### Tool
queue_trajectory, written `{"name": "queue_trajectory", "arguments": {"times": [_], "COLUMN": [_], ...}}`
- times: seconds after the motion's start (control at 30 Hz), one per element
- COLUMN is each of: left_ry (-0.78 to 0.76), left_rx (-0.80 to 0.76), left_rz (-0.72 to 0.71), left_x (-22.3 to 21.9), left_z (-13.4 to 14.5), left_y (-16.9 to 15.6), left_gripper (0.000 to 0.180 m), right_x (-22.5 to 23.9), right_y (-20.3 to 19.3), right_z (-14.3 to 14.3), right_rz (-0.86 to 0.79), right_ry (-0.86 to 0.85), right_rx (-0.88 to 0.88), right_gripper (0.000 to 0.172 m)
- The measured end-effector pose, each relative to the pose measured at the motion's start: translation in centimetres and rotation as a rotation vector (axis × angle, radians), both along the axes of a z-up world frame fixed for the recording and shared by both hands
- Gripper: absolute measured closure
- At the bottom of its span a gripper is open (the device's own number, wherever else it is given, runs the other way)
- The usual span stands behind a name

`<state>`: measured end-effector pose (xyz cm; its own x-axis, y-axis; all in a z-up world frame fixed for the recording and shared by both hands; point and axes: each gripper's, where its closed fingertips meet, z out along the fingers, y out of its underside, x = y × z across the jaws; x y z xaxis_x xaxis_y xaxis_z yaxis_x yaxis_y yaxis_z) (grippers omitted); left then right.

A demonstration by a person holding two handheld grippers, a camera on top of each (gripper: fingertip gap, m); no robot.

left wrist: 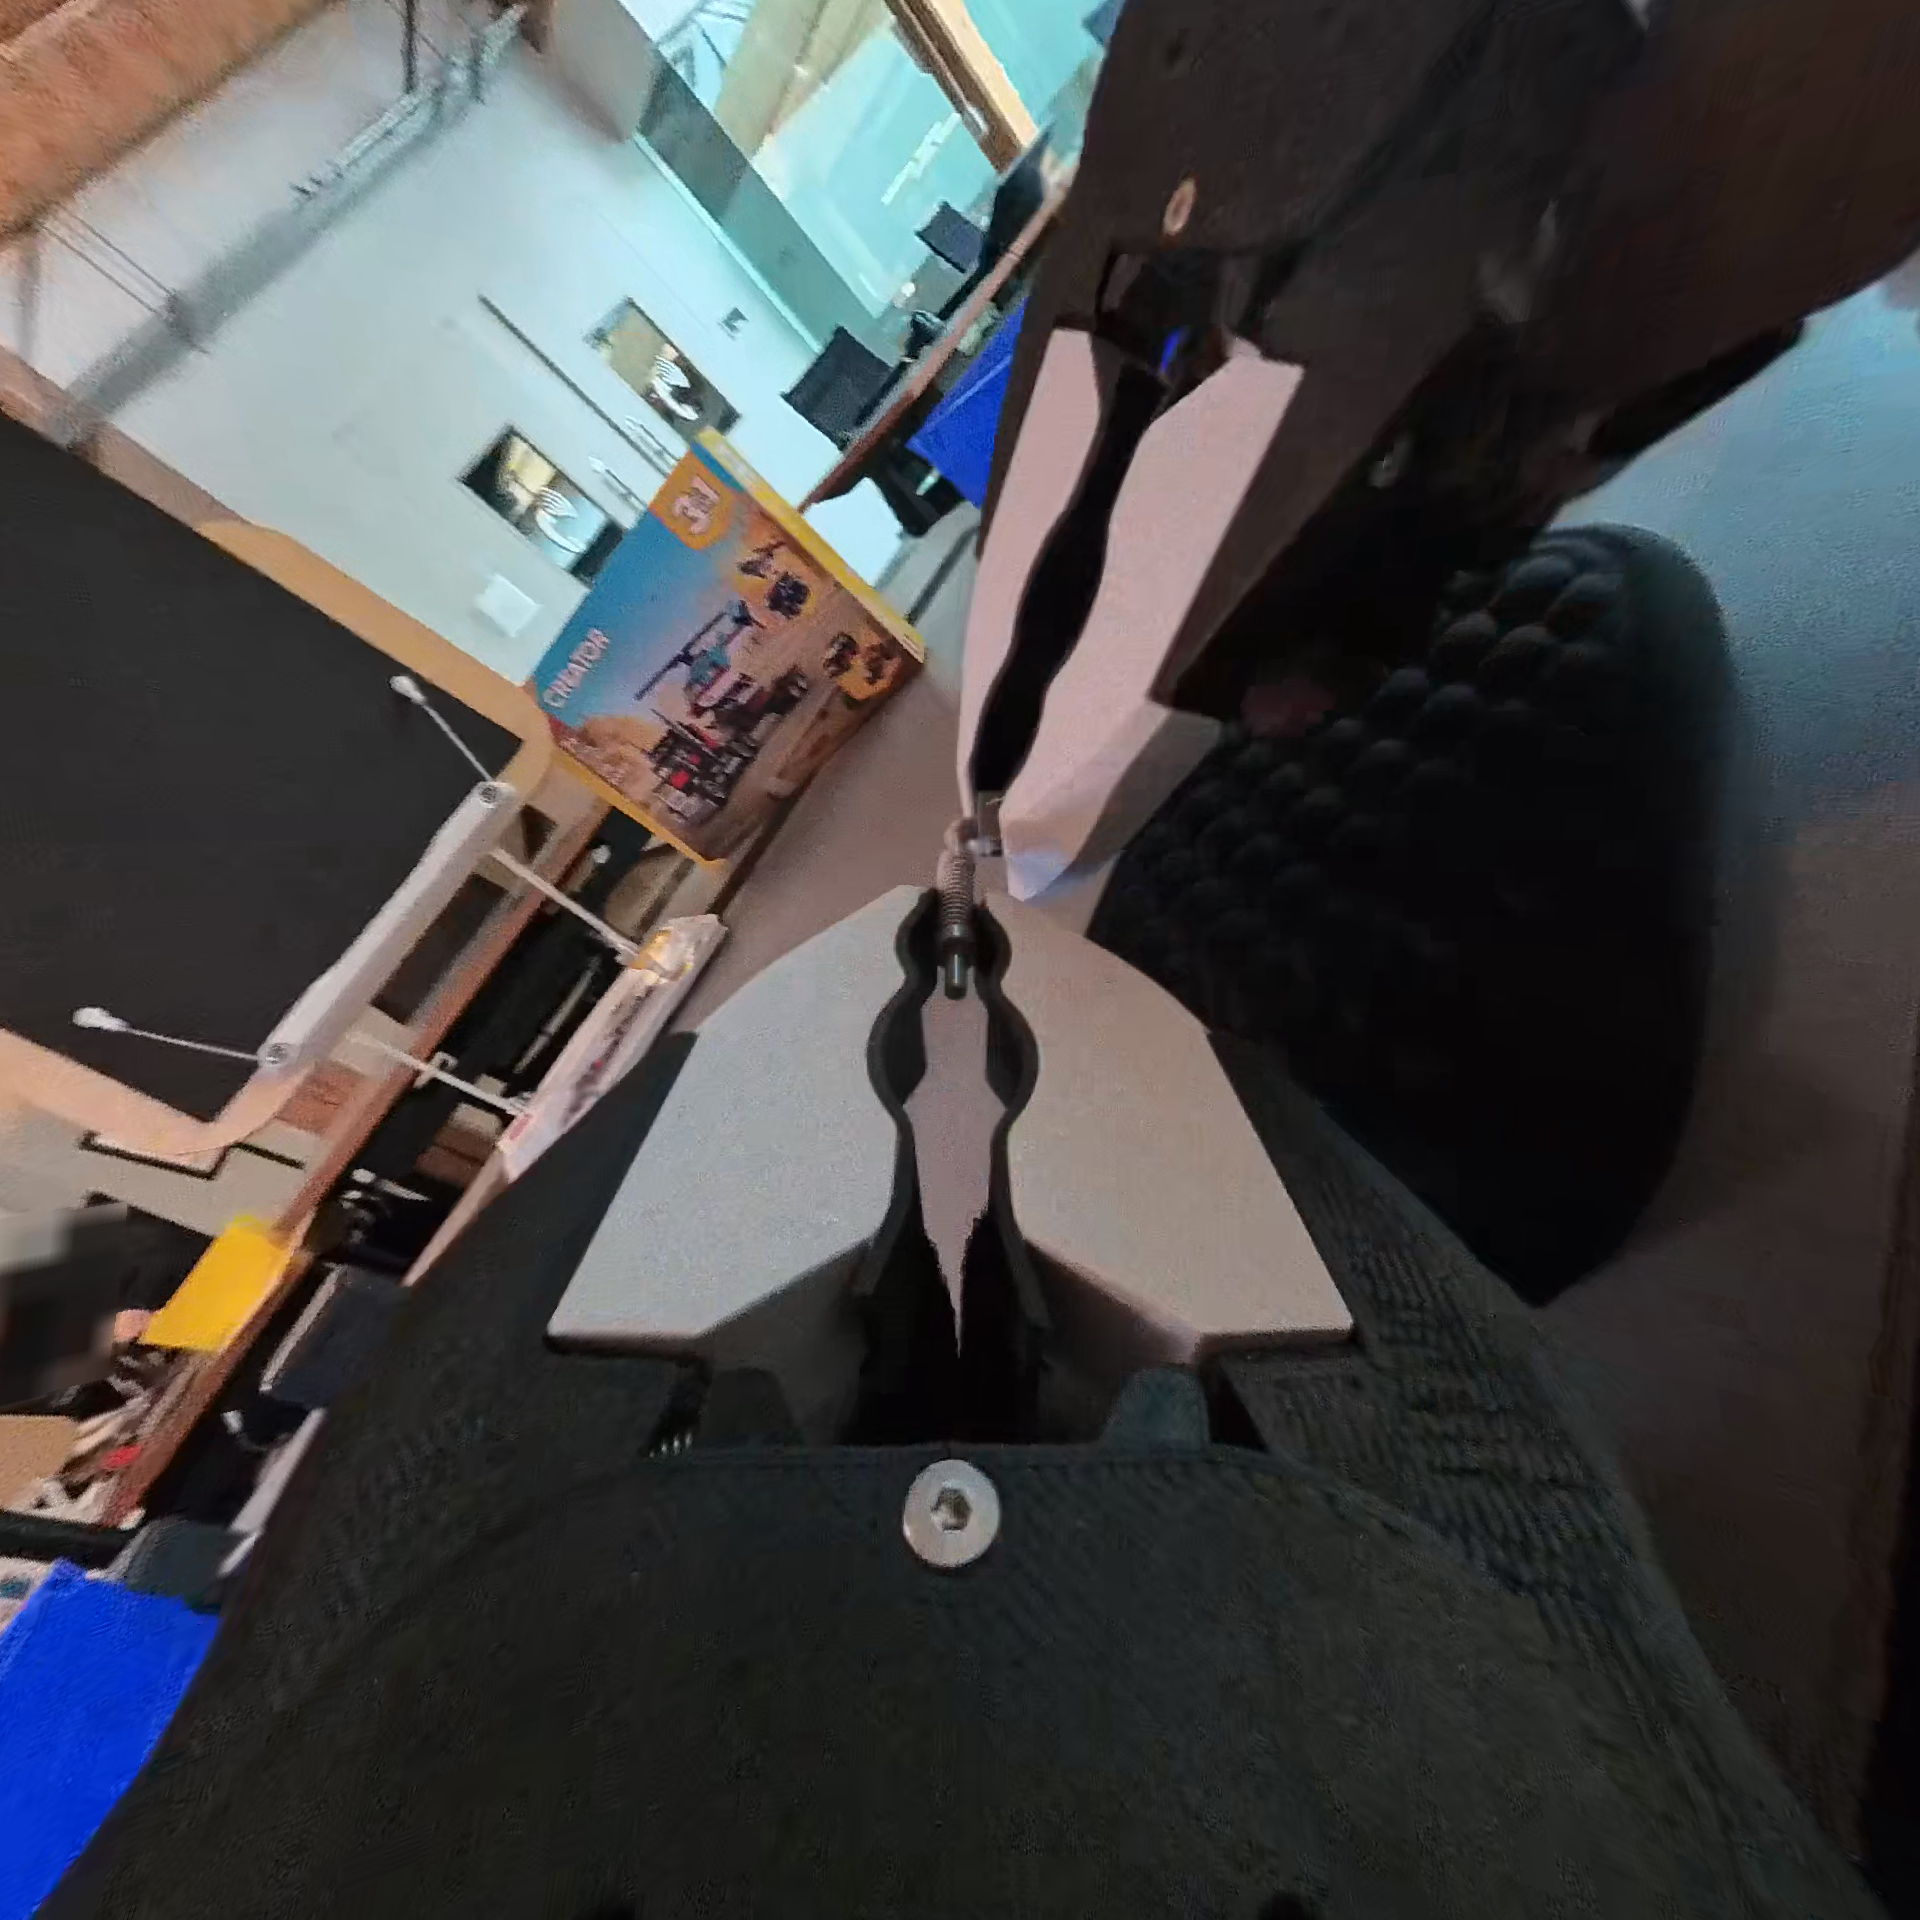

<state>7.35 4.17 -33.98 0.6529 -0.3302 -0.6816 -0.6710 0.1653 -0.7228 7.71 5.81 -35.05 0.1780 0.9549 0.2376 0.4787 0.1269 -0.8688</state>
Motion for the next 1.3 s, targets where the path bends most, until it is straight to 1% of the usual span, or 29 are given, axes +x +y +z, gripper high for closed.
{"name": "queue_trajectory", "arguments": {"times": [0.07, 0.1, 0.13, 0.17, 0.2, 0.27, 0.3, 0.37, 0.47, 0.57, 0.63, 0.7, 0.77, 0.93, 1.0, 1.03, 1.1, 1.2, 1.23, 1.3], "left_ry": [0.026, 0.043, 0.059, 0.065, 0.054, -0.006, -0.048, -0.124, -0.241, -0.341, -0.376, -0.349, -0.304, -0.236, -0.173, -0.175, -0.228, -0.340, -0.397, -0.570], "left_rx": [0.081, 0.112, 0.135, 0.147, 0.155, 0.152, 0.144, 0.115, 0.034, -0.020, -0.062, -0.082, -0.109, -0.272, -0.304, -0.312, -0.320, -0.361, -0.377, -0.434], "left_rz": [0.043, 0.065, 0.090, 0.110, 0.122, 0.141, 0.143, 0.162, 0.163, 0.137, 0.128, 0.125, 0.095, -0.069, -0.120, -0.140, -0.173, -0.204, -0.213, -0.250], "left_x": [-0.2, -0.3, -0.4, -0.5, -0.5, -0.6, -0.5, -0.7, -1.0, -0.8, -0.5, -0.5, -0.4, 0.4, 0.6, 0.6, 0.4, 0.2, 0.2, 0.0], "left_z": [0.8, 1.0, 1.1, 1.2, 1.2, 1.5, 1.7, 1.8, 1.3, 1.4, 1.3, 1.0, 0.7, 0.3, 0.1, 0.2, 0.9, 1.3, 1.3, 1.3], "left_y": [0.1, 0.1, 0.2, 0.3, 0.3, 0.3, 0.3, 0.4, 0.4, 0.3, 0.3, 0.3, 0.2, -0.5, -0.5, -0.5, -0.2, 0.1, 0.1, 0.1], "left_gripper": [0.174, 0.174, 0.174, 0.174, 0.174, 0.174, 0.174, 0.174, 0.174, 0.174, 0.174, 0.174, 0.174, 0.174, 0.173, 0.174, 0.174, 0.173, 0.173, 0.173], "right_x": [-0.1, -0.1, -0.1, 0.1, 0.2, 0.1, -0.2, -0.6, -0.6, -0.9, -0.8, -0.7, -0.8, -0.9, -1.0, -1.0, -1.2, -1.1, -1.1, -0.9], "right_y": [0.1, 0.2, 0.4, 0.7, 0.9, 1.0, 0.8, 0.7, 1.1, 0.8, 0.9, 0.8, 0.6, -0.9, -1.1, -1.1, -1.0, -1.0, -1.0, -1.1], "right_z": [0.6, 0.8, 1.1, 1.4, 1.7, 2.4, 2.5, 2.4, 3.1, 2.9, 2.8, 2.3, 1.7, -0.3, -0.6, -0.3, 0.5, 0.8, 1.0, 1.6], "right_rz": [-0.066, -0.104, -0.145, -0.191, -0.231, -0.296, -0.309, -0.345, -0.380, -0.362, -0.354, -0.303, -0.216, 0.109, 0.189, 0.216, 0.242, 0.272, 0.269, 0.245], "right_ry": [0.102, 0.131, 0.147, 0.142, 0.112, 0.049, 0.024, 0.031, 0.050, -0.002, -0.038, -0.088, -0.125, -0.209, -0.177, -0.132, -0.054, -0.012, 0.026, 0.128], "right_rx": [-0.107, -0.111, -0.068, 0.024, 0.149, 0.408, 0.487, 0.530, 0.602, 0.718, 0.761, 0.759, 0.750, 0.791, 0.726, 0.675, 0.590, 0.595, 0.564, 0.444], "right_gripper": [0.156, 0.156, 0.154, 0.151, 0.148, 0.148, 0.148, 0.152, 0.145, 0.159, 0.159, 0.159, 0.159, 0.160, 0.160, 0.160, 0.161, 0.160, 0.160, 0.161]}}
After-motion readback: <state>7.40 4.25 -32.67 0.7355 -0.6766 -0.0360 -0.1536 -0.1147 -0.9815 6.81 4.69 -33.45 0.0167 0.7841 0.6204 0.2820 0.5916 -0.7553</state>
